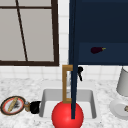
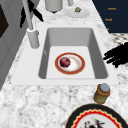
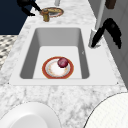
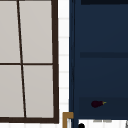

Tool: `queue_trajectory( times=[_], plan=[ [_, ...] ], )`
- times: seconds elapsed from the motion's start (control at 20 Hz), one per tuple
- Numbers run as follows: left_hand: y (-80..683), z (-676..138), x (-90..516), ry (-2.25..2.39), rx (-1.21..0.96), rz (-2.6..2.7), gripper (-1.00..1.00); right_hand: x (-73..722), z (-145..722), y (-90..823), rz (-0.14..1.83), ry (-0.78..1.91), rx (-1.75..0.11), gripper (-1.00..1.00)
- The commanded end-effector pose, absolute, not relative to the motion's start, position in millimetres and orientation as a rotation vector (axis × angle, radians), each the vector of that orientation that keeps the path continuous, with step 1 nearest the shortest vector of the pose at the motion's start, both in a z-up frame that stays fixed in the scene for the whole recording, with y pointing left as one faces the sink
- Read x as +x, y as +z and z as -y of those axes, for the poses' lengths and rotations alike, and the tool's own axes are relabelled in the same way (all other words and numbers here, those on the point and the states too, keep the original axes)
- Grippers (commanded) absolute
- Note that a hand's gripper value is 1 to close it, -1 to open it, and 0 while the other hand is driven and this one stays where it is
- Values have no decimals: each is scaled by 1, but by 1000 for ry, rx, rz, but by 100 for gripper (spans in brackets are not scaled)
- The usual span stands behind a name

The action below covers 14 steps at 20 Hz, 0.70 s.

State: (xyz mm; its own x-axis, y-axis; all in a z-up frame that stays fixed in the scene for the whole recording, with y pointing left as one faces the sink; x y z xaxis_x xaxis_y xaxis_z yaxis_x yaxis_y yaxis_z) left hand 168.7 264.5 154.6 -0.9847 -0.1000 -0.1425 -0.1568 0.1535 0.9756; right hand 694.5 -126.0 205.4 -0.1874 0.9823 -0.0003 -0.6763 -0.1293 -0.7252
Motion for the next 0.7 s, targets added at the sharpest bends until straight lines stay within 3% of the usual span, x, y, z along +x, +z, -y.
queue_trajectory(
  times=[0.0, 0.1, 0.65],
  plan=[
    [155, -265, 169, 1999, -262, -2352, 0, 713, 128, 183, 703, 1746, -599, -100],
    [155, -265, 169, 1999, -262, -2352, 0, 718, 129, 169, 699, 1756, -565, -100],
    [155, -265, 169, 1999, -262, -2352, 0, 748, 143, 155, 431, 1719, 76, -100]
  ],
)
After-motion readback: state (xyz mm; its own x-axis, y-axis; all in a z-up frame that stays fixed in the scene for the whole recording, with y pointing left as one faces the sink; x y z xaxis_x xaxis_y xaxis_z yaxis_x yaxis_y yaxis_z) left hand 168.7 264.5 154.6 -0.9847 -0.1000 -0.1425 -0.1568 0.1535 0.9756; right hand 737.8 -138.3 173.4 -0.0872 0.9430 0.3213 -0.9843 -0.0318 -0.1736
